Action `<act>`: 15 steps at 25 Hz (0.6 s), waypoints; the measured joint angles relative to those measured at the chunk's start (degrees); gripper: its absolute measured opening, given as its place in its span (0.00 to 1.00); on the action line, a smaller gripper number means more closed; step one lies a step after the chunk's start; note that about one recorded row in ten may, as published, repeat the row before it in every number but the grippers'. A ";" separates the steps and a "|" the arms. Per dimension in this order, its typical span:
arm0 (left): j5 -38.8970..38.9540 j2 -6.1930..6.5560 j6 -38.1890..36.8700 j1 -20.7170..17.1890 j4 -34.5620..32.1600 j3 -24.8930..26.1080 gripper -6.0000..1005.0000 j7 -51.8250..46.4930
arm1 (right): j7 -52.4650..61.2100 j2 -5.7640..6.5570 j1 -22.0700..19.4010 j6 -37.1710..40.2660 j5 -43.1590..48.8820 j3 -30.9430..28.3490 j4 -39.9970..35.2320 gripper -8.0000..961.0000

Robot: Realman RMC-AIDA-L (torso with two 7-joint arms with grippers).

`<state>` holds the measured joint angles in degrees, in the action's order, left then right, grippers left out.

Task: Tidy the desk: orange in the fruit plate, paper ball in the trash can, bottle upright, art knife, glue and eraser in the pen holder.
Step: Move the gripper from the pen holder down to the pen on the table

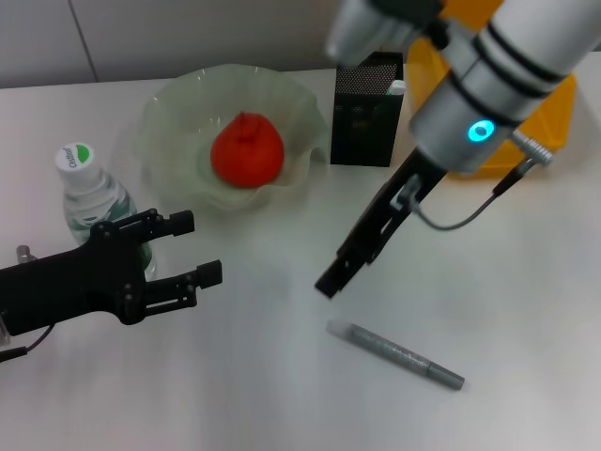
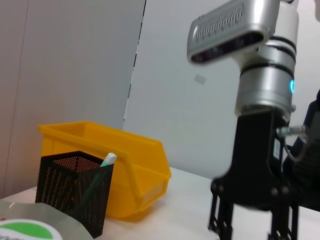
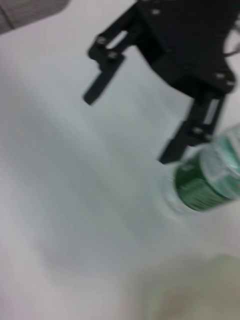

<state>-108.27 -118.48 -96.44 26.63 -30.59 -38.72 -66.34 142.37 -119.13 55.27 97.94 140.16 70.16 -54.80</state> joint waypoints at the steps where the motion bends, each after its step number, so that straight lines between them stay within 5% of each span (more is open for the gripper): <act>1: 0.00 0.00 0.00 0.00 0.00 -0.04 0.80 0.05 | 0.10 -0.10 0.62 -0.30 0.00 0.94 1.38 0.66; 15: -0.09 0.31 1.19 -1.12 -0.40 0.37 0.80 2.94 | 10.71 -0.58 1.51 -6.48 0.26 19.02 2.34 0.66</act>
<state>-108.35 -118.17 -95.25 25.51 -30.99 -38.35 -63.40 153.08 -119.71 56.78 91.46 140.41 89.18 -52.47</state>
